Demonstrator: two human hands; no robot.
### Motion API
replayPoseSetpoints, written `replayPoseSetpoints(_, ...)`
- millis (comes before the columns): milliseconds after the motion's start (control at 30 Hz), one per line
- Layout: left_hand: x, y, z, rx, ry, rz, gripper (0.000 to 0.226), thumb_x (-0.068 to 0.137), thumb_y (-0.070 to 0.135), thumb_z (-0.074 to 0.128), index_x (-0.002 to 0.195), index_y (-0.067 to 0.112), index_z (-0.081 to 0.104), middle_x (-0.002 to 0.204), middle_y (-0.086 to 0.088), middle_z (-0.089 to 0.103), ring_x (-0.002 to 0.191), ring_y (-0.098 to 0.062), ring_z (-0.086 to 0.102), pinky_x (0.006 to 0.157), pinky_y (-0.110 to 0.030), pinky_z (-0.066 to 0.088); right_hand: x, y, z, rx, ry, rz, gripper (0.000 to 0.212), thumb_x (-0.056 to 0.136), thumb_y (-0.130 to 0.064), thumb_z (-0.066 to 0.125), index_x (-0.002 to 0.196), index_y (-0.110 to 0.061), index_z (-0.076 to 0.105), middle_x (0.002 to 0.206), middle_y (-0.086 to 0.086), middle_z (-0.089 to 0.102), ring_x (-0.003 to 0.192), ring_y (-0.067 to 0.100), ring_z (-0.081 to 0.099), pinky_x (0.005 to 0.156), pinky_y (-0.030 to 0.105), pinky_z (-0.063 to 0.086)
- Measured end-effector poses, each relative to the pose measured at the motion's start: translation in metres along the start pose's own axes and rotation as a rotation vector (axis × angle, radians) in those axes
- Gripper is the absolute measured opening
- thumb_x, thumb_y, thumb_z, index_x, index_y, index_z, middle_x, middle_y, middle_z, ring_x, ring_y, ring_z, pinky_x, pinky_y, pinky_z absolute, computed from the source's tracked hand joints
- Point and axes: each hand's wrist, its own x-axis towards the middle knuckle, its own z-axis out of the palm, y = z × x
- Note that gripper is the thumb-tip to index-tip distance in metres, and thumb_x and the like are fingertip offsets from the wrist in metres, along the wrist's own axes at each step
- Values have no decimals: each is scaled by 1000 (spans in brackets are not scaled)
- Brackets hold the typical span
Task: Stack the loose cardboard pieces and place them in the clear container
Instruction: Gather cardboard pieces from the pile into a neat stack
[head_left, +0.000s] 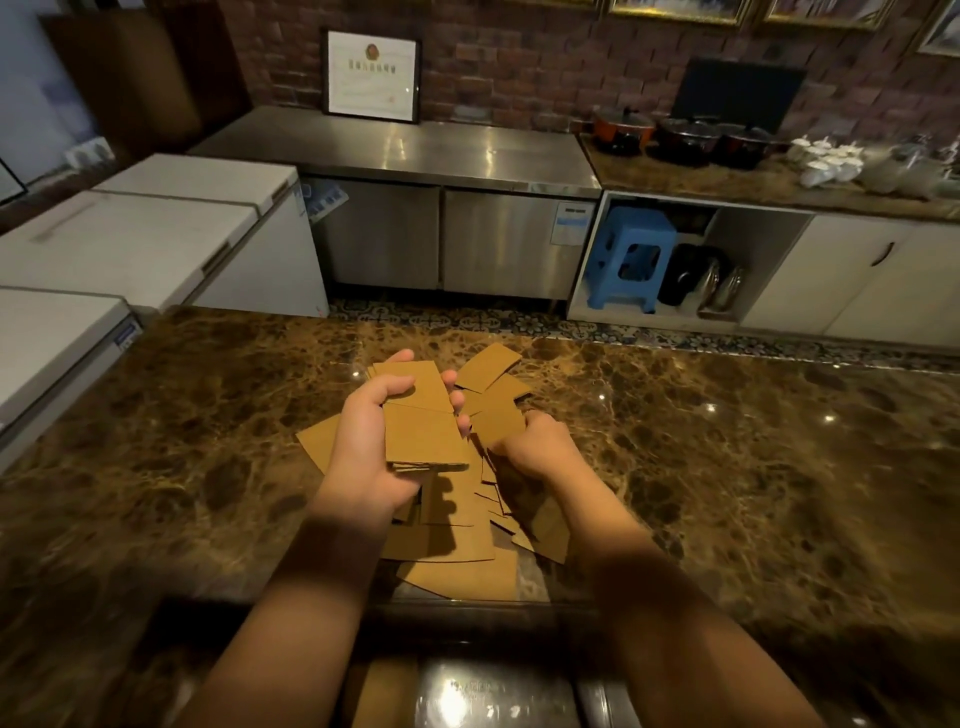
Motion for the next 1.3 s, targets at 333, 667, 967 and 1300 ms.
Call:
replayPoseSetpoints(333,-1,2,-7,-27,28,6,38,93,12,47,128,24,55,93,-23,74,72,-33,71,62,-44,59,-5,-7,27,-216,245,-124,38,87,-35,68,119,-15,63,130,12,57,121,34,49,95,40,45)
replayPoseSetpoints(667,-4,14,-5,17,15,29,25,99,26,52,123,29,61,97,-20,77,75,-33,74,64,-44,61,-44,-13,-61,828,-9,-91,28,89,-23,73,117,-19,66,101,5,78,87,23,76,70,40,61)
replayPoseSetpoints(967,-12,10,22,40,-77,-6,32,91,37,63,122,29,65,101,-19,75,74,-32,73,59,-43,59,-111,-31,-86,892,227,-722,26,89,-19,72,100,-43,68,99,-21,75,92,3,72,68,21,60)
replayPoseSetpoints(1300,-30,25,27,229,-177,26,56,67,17,77,119,35,69,120,-16,69,86,-36,75,61,-48,58,-110,-9,-76,104,396,-1337,46,74,3,83,105,-29,71,123,-17,67,133,20,47,104,54,42)
